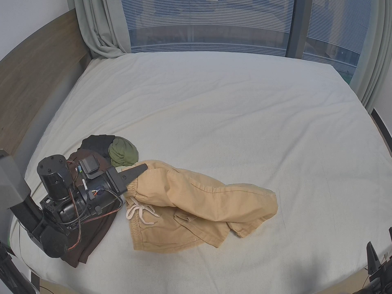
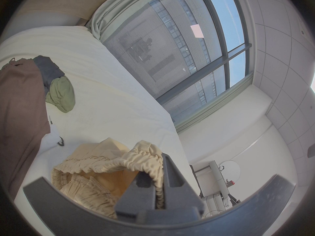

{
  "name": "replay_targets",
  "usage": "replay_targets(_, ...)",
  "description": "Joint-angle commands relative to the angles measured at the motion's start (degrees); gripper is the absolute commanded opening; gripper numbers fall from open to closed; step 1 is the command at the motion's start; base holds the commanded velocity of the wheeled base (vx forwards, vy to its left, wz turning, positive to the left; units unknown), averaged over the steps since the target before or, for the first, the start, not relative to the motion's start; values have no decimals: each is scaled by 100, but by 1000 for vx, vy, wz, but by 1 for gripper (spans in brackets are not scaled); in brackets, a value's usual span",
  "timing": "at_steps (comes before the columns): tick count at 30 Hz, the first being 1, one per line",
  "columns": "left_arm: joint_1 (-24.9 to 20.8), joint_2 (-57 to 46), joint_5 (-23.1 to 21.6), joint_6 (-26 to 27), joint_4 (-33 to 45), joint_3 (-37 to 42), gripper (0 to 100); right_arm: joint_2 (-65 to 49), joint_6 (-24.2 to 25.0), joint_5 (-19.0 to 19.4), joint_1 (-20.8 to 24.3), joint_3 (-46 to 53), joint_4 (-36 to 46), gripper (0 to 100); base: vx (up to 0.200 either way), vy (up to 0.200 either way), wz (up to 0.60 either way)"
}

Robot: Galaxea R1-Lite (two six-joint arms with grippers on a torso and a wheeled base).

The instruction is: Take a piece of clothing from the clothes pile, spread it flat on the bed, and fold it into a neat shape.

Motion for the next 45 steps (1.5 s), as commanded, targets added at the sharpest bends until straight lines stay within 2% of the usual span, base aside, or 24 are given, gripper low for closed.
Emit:
replay_targets(1,88,132,-16,9,-7,27,0,-75,-28,1,-5,101,-4,100,0,0,0)
replay_targets(12,97,431,-52,35,-368,45,0,-84,-98,53,4,66,-215,100,0,0,0)
replay_targets(13,97,422,-43,26,-368,45,0,110,-116,18,39,-567,-883,100,0,0,0)
replay_targets(15,97,404,-52,26,-368,45,0,707,-45,62,127,-1085,-830,100,0,0,0)
replay_targets(16,88,404,-52,26,-368,45,0,1024,86,62,277,-1252,-769,100,0,0,0)
replay_targets(18,79,404,-34,35,-368,45,0,1437,825,106,602,-1472,-716,100,0,0,0)
replay_targets(19,79,395,-34,35,-368,45,0,1481,983,124,646,-1507,-716,100,0,0,0)
replay_targets(20,97,378,-34,35,-368,45,0,1815,1765,335,865,-1753,-681,100,0,0,0)
replay_targets(21,97,378,-34,35,-368,45,0,1850,1818,361,883,-1780,-681,100,0,0,0)
replay_targets(22,97,360,-43,35,-368,45,0,2333,2222,677,1032,-1973,-716,100,0,0,0)
replay_targets(24,97,360,-43,35,-368,36,0,2764,2336,871,1103,-2105,-778,100,0,0,0)
replay_targets(29,79,360,-43,35,-376,27,0,3379,2275,959,1235,-2219,-1050,100,0,0,0)
replay_targets(32,97,369,-52,35,-376,27,0,4328,2117,1126,1437,-2439,-1525,100,0,0,0)
replay_targets(35,97,360,-52,35,-376,27,0,4785,2117,1152,1472,-2571,-1700,100,0,0,0)
replay_targets(38,97,352,-52,35,-376,18,0,5691,2134,1363,1648,-2852,-2087,100,0,0,0)
replay_targets(42,97,360,-52,114,-376,18,0,6438,2143,1635,1648,-3080,-2474,100,0,0,0)
replay_targets(45,97,352,-43,140,-376,18,0,6754,2134,1679,1648,-3168,-2702,100,0,0,0)
